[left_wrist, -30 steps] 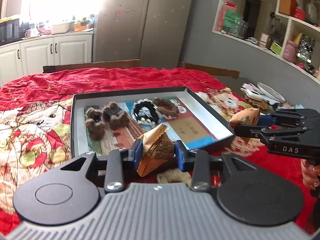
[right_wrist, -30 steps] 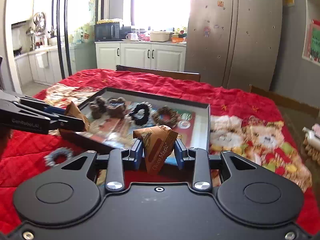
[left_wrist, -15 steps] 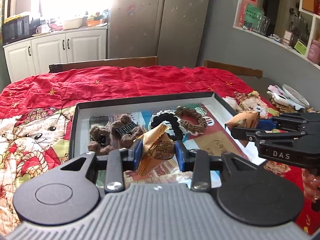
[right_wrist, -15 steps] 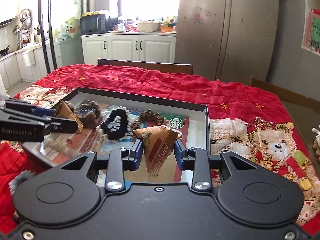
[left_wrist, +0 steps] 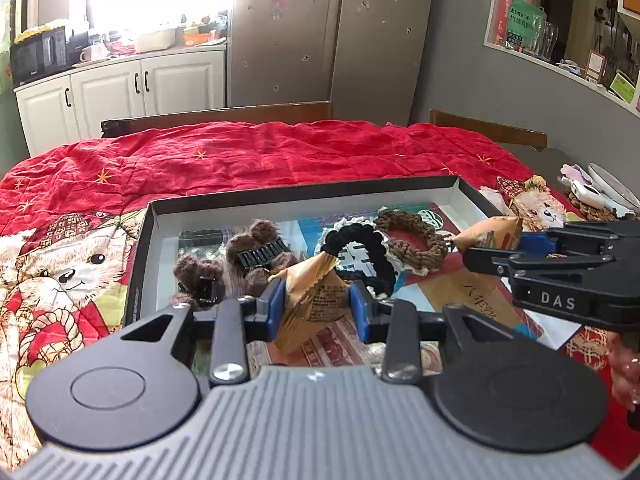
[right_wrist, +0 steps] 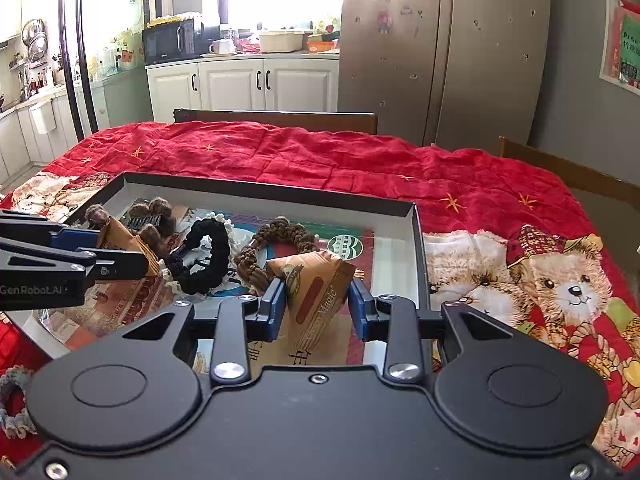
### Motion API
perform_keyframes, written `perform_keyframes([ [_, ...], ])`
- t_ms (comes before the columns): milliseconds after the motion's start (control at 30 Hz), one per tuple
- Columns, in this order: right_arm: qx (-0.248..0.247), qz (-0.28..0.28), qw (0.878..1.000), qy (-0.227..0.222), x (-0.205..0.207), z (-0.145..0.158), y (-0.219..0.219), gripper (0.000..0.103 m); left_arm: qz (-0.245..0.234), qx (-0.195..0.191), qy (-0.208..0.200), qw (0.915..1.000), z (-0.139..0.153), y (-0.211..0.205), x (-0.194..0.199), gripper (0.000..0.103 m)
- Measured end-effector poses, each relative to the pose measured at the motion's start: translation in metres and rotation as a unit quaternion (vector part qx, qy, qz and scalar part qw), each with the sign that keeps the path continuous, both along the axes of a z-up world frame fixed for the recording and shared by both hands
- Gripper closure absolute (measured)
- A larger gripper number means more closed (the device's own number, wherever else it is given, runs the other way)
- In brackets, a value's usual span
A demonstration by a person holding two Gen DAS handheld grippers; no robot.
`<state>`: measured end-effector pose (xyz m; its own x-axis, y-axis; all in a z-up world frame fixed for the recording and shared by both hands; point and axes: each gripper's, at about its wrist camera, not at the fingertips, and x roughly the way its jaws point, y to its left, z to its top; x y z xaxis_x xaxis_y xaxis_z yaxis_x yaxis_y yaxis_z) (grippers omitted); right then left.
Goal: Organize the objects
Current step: 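Carry both paper packets over the black tray box, then open both tools to drop the paper packets into the box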
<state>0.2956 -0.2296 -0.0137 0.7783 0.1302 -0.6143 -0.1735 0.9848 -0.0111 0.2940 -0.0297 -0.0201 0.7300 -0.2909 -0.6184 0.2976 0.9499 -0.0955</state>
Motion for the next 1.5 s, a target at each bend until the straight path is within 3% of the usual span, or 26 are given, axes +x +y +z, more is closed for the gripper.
perform_keyframes([
  [1267,-0.01,0.0,1.0,0.003,0.016,-0.018,0.007,0.071,0.013,0.009,-0.008,0.9998,-0.012,-0.004,0.006,0.063],
  [1333,-0.01,0.0,1.0,0.003,0.016,-0.018,0.007,0.071,0.014,0.01,-0.008,0.9998,-0.012,-0.004,0.007,0.061],
  [1367,-0.01,0.0,1.0,0.004,0.016,-0.018,0.007,0.071,0.015,0.011,-0.007,0.9998,-0.012,-0.004,0.006,0.055],
  [1500,-0.008,0.002,1.0,0.002,0.015,-0.018,0.006,0.07,0.022,0.012,-0.01,0.9996,-0.013,-0.002,0.006,0.051],
])
